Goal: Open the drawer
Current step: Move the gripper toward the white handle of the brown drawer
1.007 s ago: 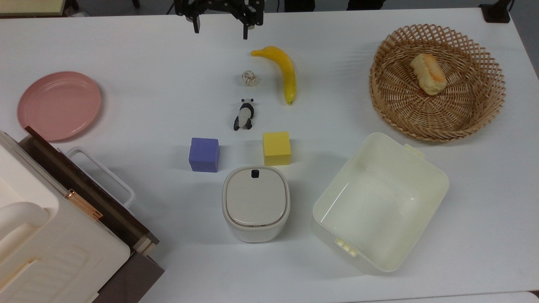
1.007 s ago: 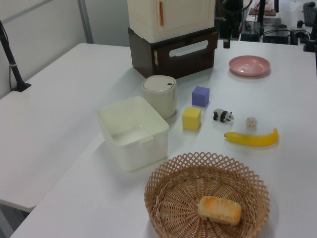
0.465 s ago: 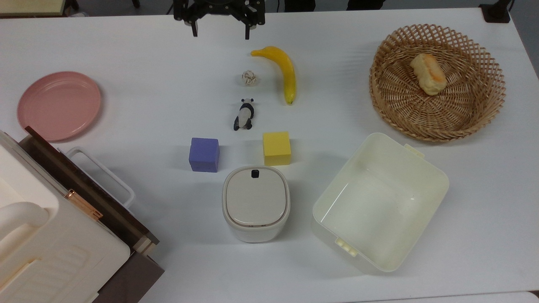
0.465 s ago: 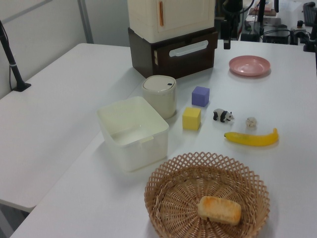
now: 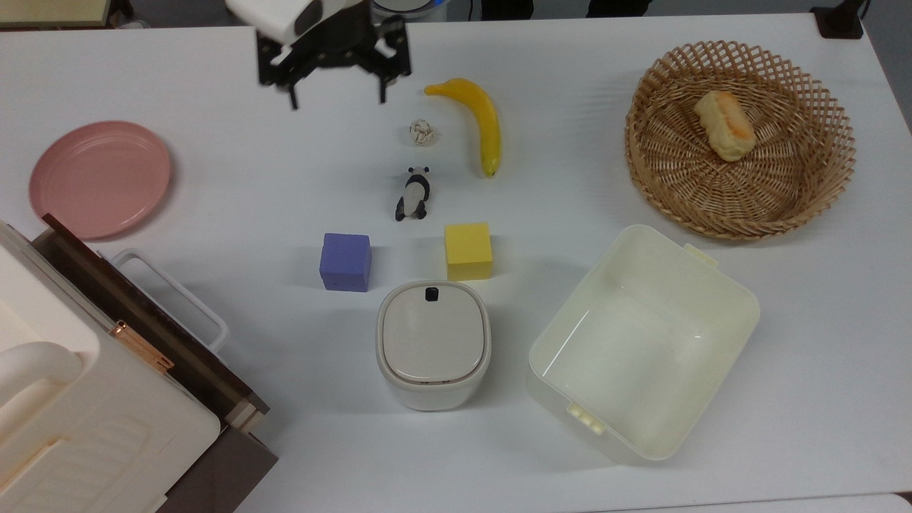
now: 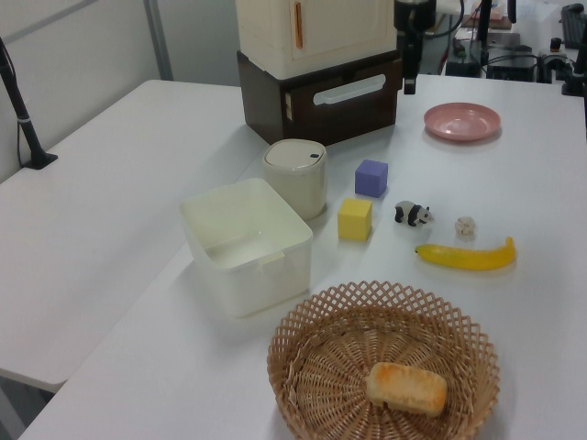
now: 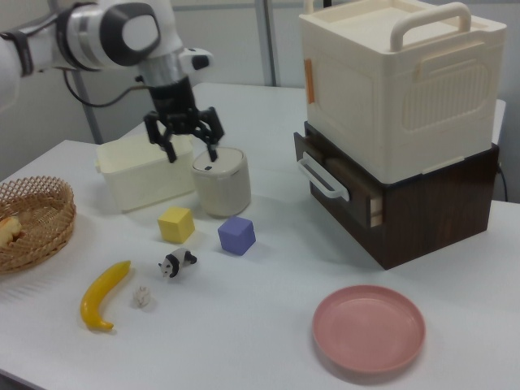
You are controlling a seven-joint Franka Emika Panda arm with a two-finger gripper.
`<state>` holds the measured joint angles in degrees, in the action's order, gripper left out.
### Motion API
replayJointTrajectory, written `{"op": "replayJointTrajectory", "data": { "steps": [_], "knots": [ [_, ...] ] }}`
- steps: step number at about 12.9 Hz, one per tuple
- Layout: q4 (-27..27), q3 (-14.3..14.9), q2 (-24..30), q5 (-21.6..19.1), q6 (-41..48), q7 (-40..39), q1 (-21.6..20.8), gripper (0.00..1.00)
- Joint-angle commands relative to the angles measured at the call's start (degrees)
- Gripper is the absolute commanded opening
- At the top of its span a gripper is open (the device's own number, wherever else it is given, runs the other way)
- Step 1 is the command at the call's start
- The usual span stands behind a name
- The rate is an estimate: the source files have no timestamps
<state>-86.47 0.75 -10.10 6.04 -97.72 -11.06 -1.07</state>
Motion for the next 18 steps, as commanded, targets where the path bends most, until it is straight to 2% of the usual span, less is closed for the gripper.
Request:
{"op": "replayJointTrajectory", "data": {
  "steps": [1, 5, 9, 13, 16, 18],
  "knots": [
    [-0.3, 0.3, -3.7, 4.0, -6.6, -6.3, 1.6, 1.00],
    [-0.5, 0.3, -6.7, 6.1, -15.2, -12.3, 5.2, 1.00],
    [-0.7, 0.3, -10.2, 11.6, -25.2, -18.5, 8.6, 1.00],
    [-1.0, 0.3, -12.4, 16.3, -34.0, -19.9, 10.2, 1.00],
    [-2.7, 0.2, -13.9, 20.9, -42.3, -20.9, 11.0, 1.00],
    [-4.5, 0.2, -14.4, 26.9, -46.5, -20.8, 11.1, 0.99]
  ]
}}
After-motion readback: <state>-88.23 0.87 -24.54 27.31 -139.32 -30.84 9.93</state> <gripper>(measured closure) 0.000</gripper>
